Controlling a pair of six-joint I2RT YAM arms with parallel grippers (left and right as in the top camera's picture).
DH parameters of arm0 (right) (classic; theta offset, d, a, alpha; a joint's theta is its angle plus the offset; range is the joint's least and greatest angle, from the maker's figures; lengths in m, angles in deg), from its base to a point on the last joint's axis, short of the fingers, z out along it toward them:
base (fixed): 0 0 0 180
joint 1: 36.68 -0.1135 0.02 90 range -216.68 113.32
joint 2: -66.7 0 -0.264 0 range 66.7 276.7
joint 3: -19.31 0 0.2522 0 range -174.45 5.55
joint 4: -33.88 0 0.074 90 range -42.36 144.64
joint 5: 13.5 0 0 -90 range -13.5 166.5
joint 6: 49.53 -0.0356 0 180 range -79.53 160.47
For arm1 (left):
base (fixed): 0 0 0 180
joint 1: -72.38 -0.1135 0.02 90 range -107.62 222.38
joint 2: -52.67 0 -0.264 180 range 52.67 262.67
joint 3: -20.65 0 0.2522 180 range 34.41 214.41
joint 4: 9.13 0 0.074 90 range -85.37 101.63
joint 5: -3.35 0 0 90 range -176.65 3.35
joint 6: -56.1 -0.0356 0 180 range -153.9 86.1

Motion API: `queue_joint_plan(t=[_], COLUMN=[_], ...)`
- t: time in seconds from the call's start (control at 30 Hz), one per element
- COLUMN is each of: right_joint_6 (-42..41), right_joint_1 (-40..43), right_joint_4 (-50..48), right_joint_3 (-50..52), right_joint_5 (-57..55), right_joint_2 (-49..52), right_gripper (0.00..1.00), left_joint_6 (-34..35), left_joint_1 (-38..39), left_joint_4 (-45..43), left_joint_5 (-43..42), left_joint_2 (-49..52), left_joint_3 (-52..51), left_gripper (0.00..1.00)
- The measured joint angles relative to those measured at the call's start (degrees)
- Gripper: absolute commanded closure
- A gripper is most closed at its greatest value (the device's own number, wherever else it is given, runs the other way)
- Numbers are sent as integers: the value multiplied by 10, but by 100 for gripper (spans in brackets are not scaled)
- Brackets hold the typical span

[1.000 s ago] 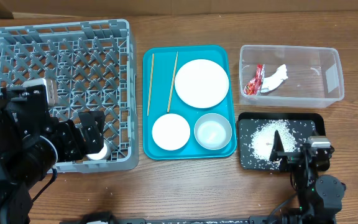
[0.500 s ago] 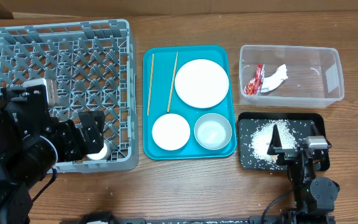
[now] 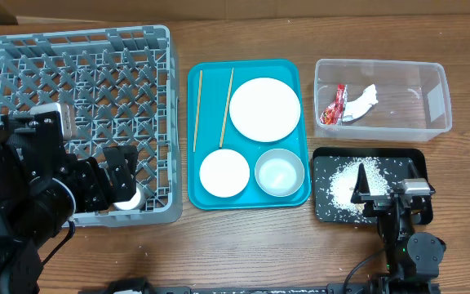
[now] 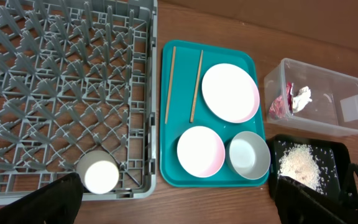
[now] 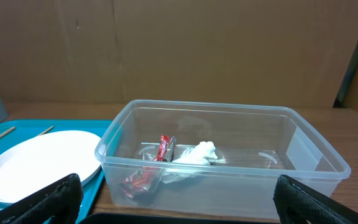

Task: Sort waste into correct bins and load items into the dishwasher
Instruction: 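Reach the left gripper to the pink bowl and grasp its rim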

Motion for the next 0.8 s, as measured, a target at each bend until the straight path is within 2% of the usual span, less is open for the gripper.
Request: queue_joint_plan(t=[0.17,0.3,0.5,0.7,0.8], right_joint_6=[0,0,0,0,0], right_joint_1=[0,0,0,0,0], right_joint_4=[0,0,0,0,0], right_joint_3=[0,0,0,0,0], right_joint_5=[0,0,0,0,0], right_joint_2=[0,0,0,0,0], right_gripper=[0,0,0,0,0], left_joint_6=[8,64,159,187,188], left_joint_1=[0,0,0,30,87], left_joint_4=[-3,-50,-75,-3,20], left_joint_5=[-5,-20,-26,-32,-23], left_joint_2=[0,0,1,32,83], left_joint_3=[0,0,0,-11,-54], left_gripper=[0,0,0,0,0])
